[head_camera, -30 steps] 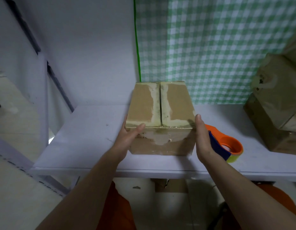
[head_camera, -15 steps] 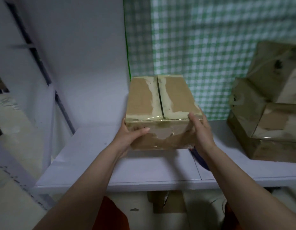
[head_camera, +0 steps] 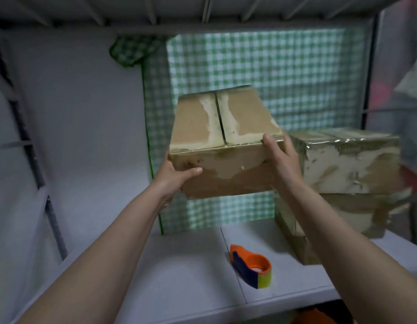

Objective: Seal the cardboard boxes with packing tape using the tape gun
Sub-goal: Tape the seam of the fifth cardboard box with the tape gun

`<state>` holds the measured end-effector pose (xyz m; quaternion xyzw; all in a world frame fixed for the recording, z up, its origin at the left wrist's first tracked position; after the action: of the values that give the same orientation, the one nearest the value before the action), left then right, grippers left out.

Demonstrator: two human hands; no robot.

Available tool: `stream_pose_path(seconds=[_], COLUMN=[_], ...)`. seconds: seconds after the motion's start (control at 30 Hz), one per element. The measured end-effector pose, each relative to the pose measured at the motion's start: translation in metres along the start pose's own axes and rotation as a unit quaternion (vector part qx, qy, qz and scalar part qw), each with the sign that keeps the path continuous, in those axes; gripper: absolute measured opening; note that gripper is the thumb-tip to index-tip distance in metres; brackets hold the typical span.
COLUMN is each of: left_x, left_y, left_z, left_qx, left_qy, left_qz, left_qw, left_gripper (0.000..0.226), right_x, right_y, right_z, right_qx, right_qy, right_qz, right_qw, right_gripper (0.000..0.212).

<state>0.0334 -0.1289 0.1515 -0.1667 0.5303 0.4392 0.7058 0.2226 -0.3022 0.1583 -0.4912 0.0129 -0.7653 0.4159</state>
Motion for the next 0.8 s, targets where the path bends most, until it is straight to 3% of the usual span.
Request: stream_pose_path(seconds=[0.13, 0.3, 0.4, 0.47, 0.6, 0.8], left_x=[-0.045, -0.103, -0.129, -0.144, -0.166, -0.16], left_y=[-0.025, -0.067, -0.101, -0.125, -0.172, -0.237], left_z=[0.016, 0.029, 0.038, 0.047, 0.064, 0.084], left_qx=[-0.012, 0.0, 0.011, 0.022, 0.043, 0.061], left_qy=[-0.055, -0.125, -0.149, -0.168, -0.193, -0.196], left_qz=[0.009, 0.01, 0.031, 0.043, 0.067, 0.065], left_qw=[0.998, 0.992, 0.988, 0.985, 0.978, 0.976], left_gripper=[0.074, 0.066, 0.063, 0.073, 0.098, 0.092], right_x=[0.058, 0.119, 0.143, 0.154, 0.166, 0.171], right_y=[0.015, 0.045, 0.069, 0.088, 0.128, 0.182], right_z=[0.015, 0.038, 0.056, 0.068, 0.095, 0.129], right_qx=[-0.004, -0.029, -0.065, -0.094, -0.138, -0.177], right_qy=[0.064, 0.114, 0.129, 0.144, 0.159, 0.167], right_qz=[-0.04, -0.062, -0.075, -0.088, -0.099, -0.161], right_qw=[0.997, 0.991, 0.987, 0.981, 0.973, 0.957], right_gripper=[0.063, 0.041, 0.041, 0.041, 0.055, 0.074])
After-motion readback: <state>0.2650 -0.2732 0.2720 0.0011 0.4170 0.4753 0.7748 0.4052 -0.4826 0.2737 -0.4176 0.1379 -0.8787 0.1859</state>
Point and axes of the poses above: each hand's wrist, its own z-axis towards the middle knuckle, its own y-axis out of the back of the hand, x = y × z, the point moved 5 cm from there along z, towards the middle knuckle, and after that the axes turned 10 degrees about z, right-handed, at the moved point
